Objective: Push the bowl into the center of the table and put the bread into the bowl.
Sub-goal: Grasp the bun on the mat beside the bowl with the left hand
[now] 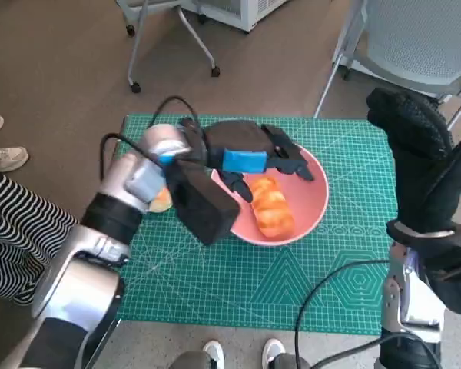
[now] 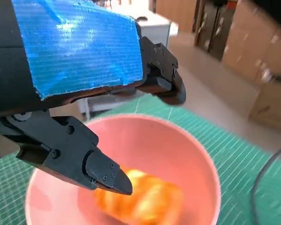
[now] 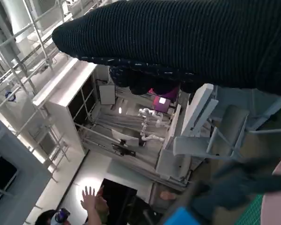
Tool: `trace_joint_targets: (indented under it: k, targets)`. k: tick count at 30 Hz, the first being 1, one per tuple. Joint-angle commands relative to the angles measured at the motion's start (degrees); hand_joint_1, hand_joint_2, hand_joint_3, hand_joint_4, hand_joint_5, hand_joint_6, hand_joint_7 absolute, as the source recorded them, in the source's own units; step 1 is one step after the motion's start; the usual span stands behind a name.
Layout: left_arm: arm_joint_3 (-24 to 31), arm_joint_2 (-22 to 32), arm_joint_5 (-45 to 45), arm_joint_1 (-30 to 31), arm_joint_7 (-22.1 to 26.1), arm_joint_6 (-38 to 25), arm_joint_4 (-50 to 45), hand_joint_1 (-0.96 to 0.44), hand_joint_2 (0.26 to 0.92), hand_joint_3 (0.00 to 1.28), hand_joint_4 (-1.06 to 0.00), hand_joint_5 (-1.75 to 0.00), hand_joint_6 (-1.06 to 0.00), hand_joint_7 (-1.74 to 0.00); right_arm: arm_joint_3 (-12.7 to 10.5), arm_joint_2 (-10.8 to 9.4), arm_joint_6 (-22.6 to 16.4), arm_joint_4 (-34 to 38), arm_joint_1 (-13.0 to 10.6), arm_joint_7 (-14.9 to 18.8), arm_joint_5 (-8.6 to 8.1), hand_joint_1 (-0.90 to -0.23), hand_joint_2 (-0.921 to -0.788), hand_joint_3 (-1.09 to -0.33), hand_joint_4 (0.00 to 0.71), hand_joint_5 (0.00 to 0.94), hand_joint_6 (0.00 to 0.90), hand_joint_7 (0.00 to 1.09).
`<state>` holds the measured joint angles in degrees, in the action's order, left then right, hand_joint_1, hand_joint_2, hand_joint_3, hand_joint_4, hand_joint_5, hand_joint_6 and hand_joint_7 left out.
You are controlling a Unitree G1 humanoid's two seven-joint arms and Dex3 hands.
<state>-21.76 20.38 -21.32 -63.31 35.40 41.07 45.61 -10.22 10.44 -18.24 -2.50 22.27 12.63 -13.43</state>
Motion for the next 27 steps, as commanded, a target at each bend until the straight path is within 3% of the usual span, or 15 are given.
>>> trace_joint_targets:
  k: [1, 6, 14, 27]
  targets:
    - [3.56, 4.62, 5.19, 1.47, 3.88, -0.62, -3.06, -0.16, 0.777, 0.0, -0.09, 0.0, -0.22, -0.14, -0.22, 0.03, 0.84, 0.11, -1.22, -0.35, 0.02, -0.678, -0.921, -0.699, 0.178, 0.001, 0.028, 0.57]
    - [6.64, 9.47, 7.74, 2.43, 5.75, -0.65, -6.72, -0.18, 0.774, 0.0, -0.07, 0.0, -0.21, -0.12, -0.26, -0.01, 0.55, 0.39, -1.03, -0.27, -0.01, -0.678, -0.921, -0.701, 0.179, 0.002, 0.029, 0.57]
    - [11.8, 16.12, 12.82, 5.09, 9.55, -6.08, -12.92, -0.2, 0.776, 0.0, -0.05, 0.0, -0.2, -0.1, -0.17, -0.13, -0.38, 1.71, -0.05, 0.23, -0.27, -0.67, -0.921, -0.704, 0.174, 0.0, 0.029, 0.57]
    - [13.56, 23.21, 8.21, 9.78, 7.17, -10.14, -14.17, -0.3, 0.784, 0.01, -0.06, 0.0, -0.19, -0.13, -0.02, 0.33, -1.27, 3.58, 1.01, 1.16, -0.62, -0.674, -0.921, -0.703, 0.174, 0.0, 0.031, 0.57]
